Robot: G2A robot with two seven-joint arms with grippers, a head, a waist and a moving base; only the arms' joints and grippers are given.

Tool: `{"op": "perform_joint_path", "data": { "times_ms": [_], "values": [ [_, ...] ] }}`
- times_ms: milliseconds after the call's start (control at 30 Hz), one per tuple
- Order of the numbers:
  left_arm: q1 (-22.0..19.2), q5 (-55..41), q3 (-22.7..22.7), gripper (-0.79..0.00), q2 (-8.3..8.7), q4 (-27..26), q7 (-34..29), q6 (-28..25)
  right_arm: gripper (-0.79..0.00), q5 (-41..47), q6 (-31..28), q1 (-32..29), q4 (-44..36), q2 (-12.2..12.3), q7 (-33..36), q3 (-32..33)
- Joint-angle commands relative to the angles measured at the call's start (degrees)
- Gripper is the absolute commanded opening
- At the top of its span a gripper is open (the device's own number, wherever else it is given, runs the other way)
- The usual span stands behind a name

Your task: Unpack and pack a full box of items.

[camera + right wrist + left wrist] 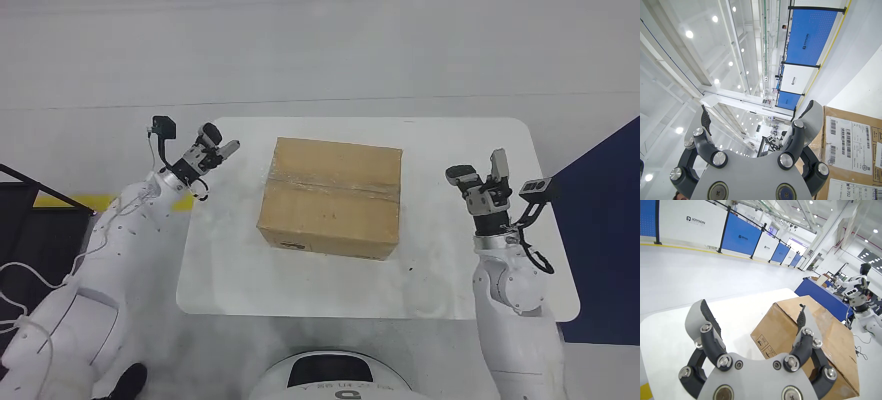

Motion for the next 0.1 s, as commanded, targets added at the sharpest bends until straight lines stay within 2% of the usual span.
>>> {"op": "perform_joint_path", "data": {
  "times_ms": [0, 67],
  "values": [
    [0.0, 0.0, 0.0, 0.0, 0.0, 0.0, 0.0, 0.0, -0.001, 0.0, 0.0, 0.0, 0.0, 0.0, 0.0, 0.0],
    [0.0, 0.0, 0.0, 0.0, 0.0, 0.0, 0.0, 0.0, 0.0, 0.0, 0.0, 0.0, 0.0, 0.0, 0.0, 0.0]
  ]
}}
